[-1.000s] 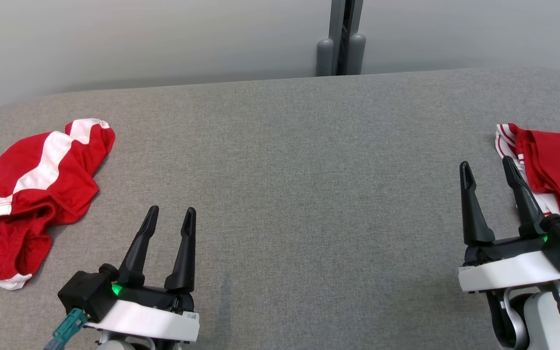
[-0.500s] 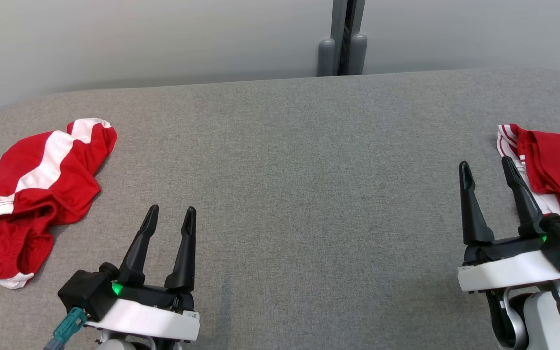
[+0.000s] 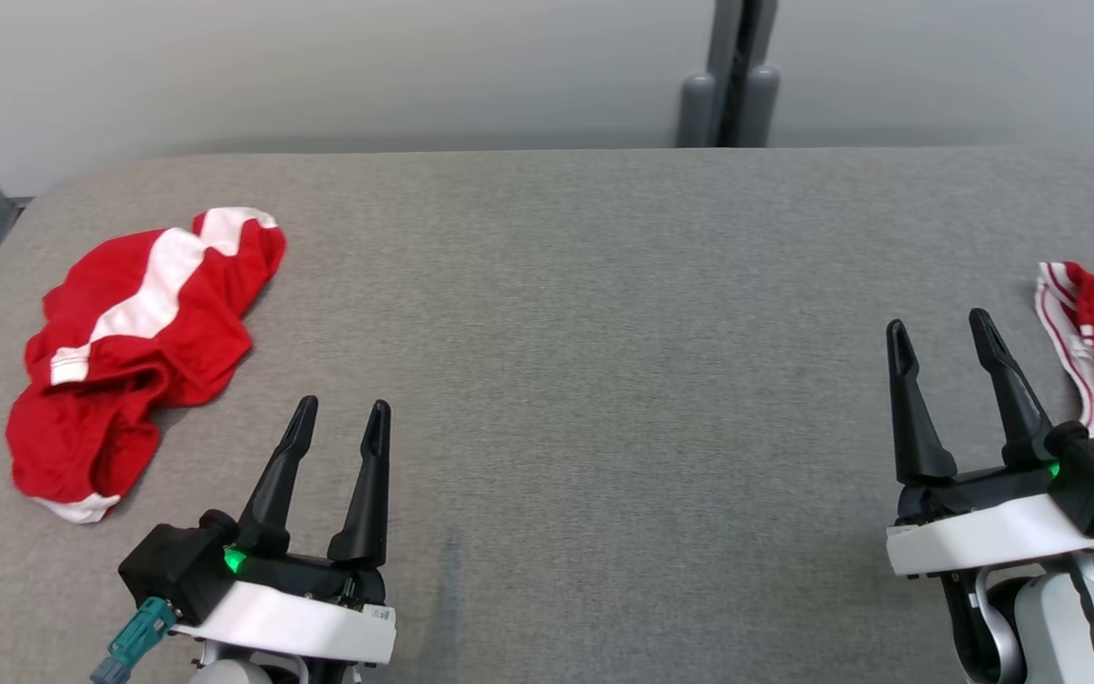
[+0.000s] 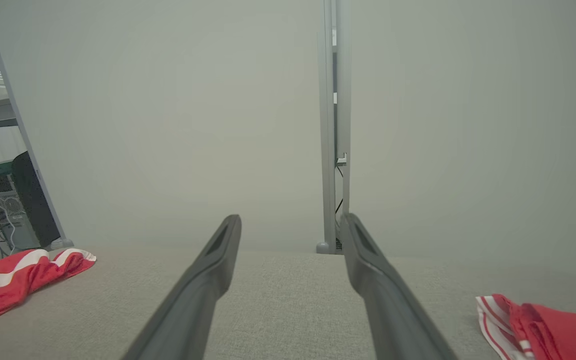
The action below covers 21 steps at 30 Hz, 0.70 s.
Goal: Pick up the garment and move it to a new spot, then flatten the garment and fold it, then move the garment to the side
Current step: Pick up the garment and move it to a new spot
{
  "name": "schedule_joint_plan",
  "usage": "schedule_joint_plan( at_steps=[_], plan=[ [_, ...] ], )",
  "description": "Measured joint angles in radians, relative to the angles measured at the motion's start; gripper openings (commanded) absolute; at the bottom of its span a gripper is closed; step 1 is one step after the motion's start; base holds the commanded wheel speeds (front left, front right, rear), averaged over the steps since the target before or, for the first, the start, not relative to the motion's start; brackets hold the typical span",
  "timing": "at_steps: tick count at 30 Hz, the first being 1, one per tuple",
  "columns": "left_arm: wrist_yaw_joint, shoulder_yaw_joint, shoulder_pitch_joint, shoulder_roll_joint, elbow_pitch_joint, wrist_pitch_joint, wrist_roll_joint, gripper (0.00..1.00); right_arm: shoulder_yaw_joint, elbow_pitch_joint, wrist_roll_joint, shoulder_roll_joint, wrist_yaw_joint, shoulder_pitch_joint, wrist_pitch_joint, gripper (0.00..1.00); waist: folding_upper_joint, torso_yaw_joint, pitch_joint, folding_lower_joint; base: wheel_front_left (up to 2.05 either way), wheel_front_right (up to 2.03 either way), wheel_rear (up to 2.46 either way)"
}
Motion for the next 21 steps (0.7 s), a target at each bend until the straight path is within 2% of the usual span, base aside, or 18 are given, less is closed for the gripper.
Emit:
schedule_joint_plan(
  at_steps=[21],
  plan=[
    [0.009,0.031,0.046,0.0,-0.01,0.0,0.007,1.0,0.051,0.031,0.023,-0.003,0.0,0.027,0.0,1.0,0.0,0.257,-0.051,0.0,0.0,0.0,0.0]
  ],
)
